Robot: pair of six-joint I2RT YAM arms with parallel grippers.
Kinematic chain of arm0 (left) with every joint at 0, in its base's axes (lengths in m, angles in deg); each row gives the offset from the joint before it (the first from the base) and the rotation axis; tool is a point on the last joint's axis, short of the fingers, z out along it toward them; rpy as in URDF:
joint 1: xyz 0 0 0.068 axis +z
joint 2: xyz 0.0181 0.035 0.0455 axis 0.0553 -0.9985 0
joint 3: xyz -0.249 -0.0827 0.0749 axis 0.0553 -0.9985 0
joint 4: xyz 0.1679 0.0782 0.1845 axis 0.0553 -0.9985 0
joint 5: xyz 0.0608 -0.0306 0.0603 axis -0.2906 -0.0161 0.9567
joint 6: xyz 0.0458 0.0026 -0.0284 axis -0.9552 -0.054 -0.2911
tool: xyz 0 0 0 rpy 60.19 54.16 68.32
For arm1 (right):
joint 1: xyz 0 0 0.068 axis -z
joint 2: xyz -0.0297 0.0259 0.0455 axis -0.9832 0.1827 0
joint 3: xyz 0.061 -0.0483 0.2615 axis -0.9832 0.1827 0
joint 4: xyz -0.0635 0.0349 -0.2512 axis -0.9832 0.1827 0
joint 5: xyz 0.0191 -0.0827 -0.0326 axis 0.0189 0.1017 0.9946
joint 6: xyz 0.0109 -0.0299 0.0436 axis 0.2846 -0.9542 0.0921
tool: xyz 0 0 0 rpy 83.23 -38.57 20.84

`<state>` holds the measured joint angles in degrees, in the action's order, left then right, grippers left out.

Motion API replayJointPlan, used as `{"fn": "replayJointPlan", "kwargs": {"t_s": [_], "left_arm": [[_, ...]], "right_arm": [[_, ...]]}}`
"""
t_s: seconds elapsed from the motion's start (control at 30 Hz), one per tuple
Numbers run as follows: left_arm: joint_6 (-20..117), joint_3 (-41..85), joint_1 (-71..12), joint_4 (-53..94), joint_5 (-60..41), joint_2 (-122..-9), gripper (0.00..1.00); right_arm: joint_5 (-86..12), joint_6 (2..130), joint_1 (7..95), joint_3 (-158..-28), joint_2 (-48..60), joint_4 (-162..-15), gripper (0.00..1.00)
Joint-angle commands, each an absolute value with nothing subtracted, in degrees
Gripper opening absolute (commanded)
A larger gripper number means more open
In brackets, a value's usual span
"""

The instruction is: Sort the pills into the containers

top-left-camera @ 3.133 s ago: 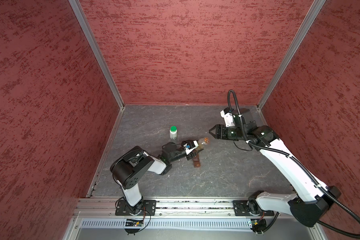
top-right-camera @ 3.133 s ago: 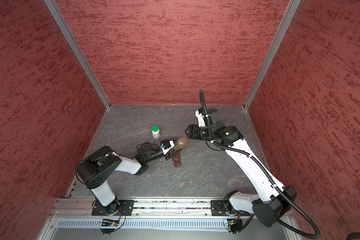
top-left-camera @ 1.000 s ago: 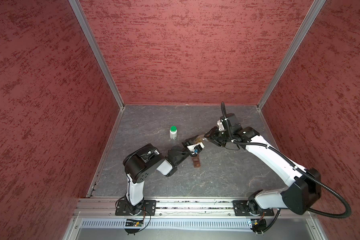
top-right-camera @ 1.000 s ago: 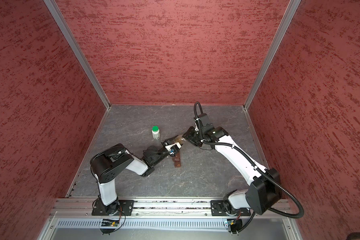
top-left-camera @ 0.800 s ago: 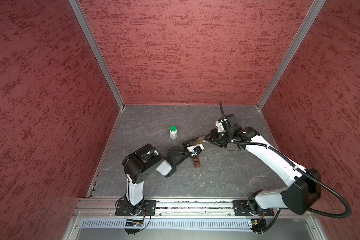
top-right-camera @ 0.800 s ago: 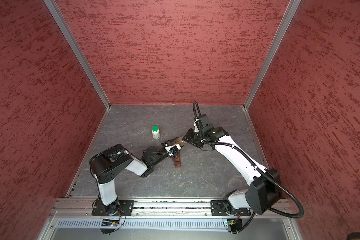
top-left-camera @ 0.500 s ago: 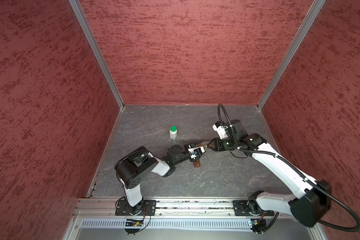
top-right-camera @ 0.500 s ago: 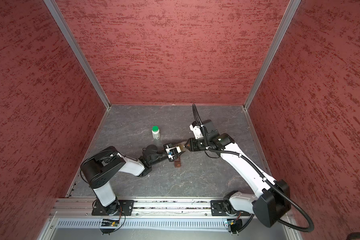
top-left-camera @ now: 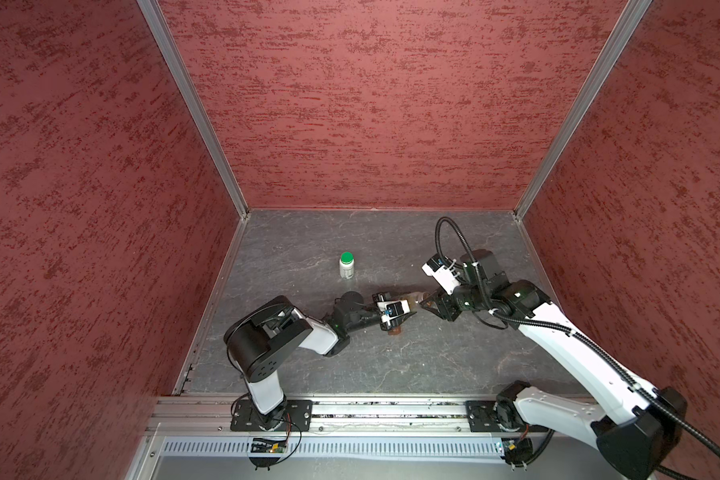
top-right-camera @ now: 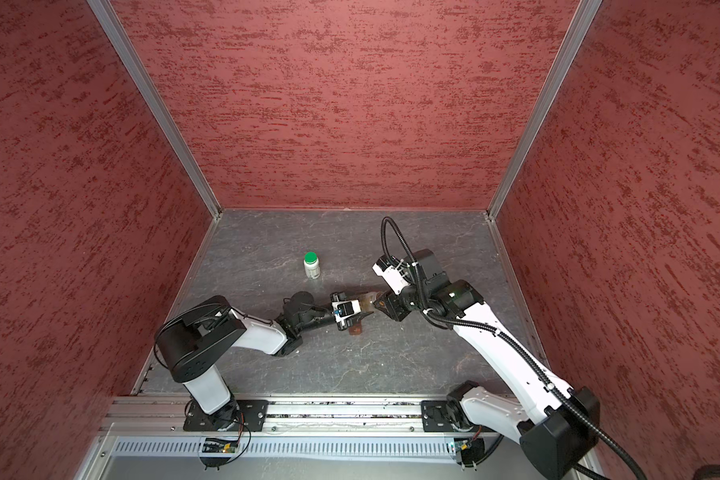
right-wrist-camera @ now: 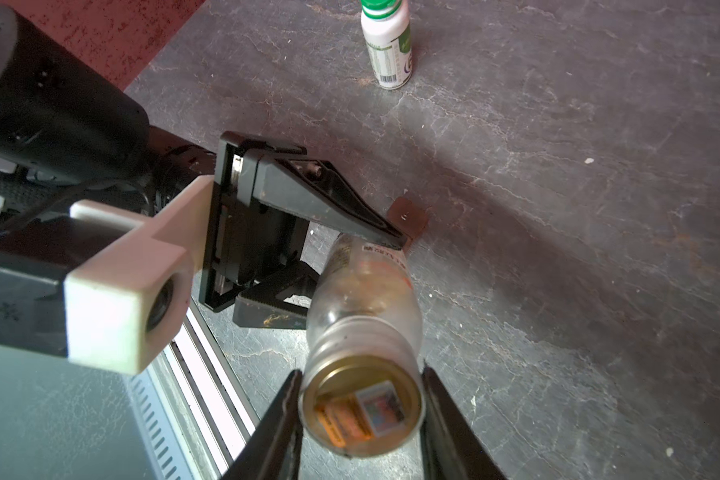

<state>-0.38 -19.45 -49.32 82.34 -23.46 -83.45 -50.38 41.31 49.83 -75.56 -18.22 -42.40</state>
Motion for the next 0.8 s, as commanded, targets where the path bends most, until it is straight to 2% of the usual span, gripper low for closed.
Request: {"fn": "replayJointPlan", "kwargs": {"t_s": [0.0, 0.37, 0.77], "left_arm": [[1.4, -21.4, -47.7, 76.2, -21.3, -84.1, 0.00], [2.7, -21.7, -46.6, 76.1, -22.6, -83.4, 0.00], [4.4, -21.6, -46.1, 77.7, -23.3, -82.8, 0.00]], "right_arm": [[-52.0, 35.3, 49.5, -77.8, -20.9, -40.8, 0.32], [-50.8, 31.0, 49.5, -77.4, -21.8, -39.8, 0.34], [-51.4, 32.1, 49.5, -75.8, -21.2, -43.5, 0.34]]}}
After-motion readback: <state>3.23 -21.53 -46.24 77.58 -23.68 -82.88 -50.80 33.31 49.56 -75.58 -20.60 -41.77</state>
